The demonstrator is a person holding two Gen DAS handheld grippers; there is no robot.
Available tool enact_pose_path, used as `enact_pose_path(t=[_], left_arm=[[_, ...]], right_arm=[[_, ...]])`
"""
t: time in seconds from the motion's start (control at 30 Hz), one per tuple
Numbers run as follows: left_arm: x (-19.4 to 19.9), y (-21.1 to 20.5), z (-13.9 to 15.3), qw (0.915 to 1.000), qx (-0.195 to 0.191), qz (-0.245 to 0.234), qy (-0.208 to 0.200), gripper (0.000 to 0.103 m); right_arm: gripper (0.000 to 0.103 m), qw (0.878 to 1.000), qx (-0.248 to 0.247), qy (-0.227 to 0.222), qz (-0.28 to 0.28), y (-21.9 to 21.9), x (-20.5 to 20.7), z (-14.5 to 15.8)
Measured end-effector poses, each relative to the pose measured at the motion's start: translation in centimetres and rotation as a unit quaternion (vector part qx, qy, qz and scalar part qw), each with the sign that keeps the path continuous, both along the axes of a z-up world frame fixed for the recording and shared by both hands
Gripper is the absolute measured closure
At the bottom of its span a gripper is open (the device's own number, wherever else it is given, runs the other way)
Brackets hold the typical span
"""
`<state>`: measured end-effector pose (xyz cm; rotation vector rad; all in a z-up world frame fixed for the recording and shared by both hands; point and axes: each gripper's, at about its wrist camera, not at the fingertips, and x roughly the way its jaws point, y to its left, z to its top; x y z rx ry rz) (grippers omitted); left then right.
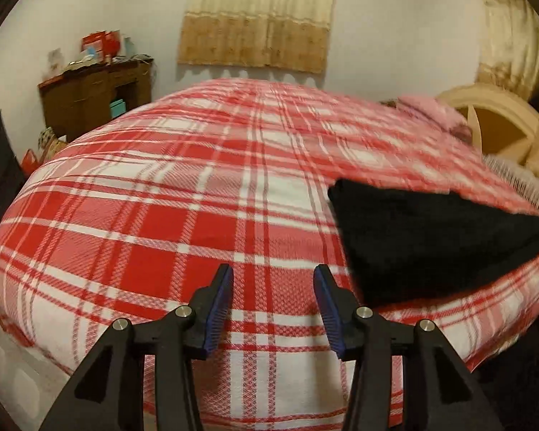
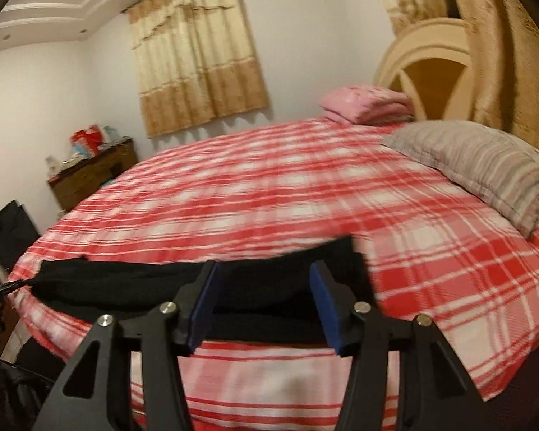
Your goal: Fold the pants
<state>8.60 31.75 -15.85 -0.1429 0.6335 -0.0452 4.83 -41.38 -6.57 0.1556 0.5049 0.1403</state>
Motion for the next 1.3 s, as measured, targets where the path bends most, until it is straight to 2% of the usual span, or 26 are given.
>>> enact_pose_path(t=[0.07,0.2,0.3,0.47,0.6,0.7,0.9,1.03,1.13,1.3], left_arm=[[0.0,-0.4,0.8,0.9998,-0.011,0.001,-0.015,0.055],[1.4,-3.2,2.4,0.9985,-0.032,-0.025,-0.036,0.054],[3.1,-6.2,3.0,0.9972,-0.037,-0.053,-0.039,0.054],[5.9,-11.5,2.4,0.9935,-0.048,-0.1,-0.025,0.054],[6.4,-14.2,0.7,0.989,-0.047,-0.14,0.011,0.054],[5.4,-14.7,-0.4,0.9867,-0.039,-0.155,0.029,0.054],[4.1,-13.6,-1.4,0.9864,-0.042,-0.153,0.043,0.054],[4.0,-14.0,-1.0,0.9876,-0.046,-0.145,0.039,0.054],[3.9,-14.6,-0.2,0.9883,-0.038,-0.146,0.025,0.054],[3.9,-13.8,0.7,0.993,-0.003,-0.118,0.005,0.054]], right_arm=[[0.047,0.999,0.009,-0.003,0.038,2.4,0.6,0.6],[0.029,0.995,0.006,0.01,0.1,8.3,3.4,1.0],[0.029,0.99,-0.027,0.043,0.131,14.4,7.4,0.2],[0.029,0.976,-0.027,0.107,0.186,24.6,13.8,-3.6],[0.029,0.962,-0.015,0.175,0.208,28.7,17.3,-7.4],[0.029,0.945,-0.032,0.24,0.218,29.6,17.5,-10.0],[0.029,0.918,-0.039,0.299,0.256,27.7,12.7,-10.6],[0.029,0.908,-0.064,0.321,0.263,27.6,10.1,-11.0],[0.029,0.907,-0.071,0.318,0.268,28.1,9.5,-10.9],[0.029,0.911,-0.036,0.276,0.304,30.5,10.6,-8.5]])
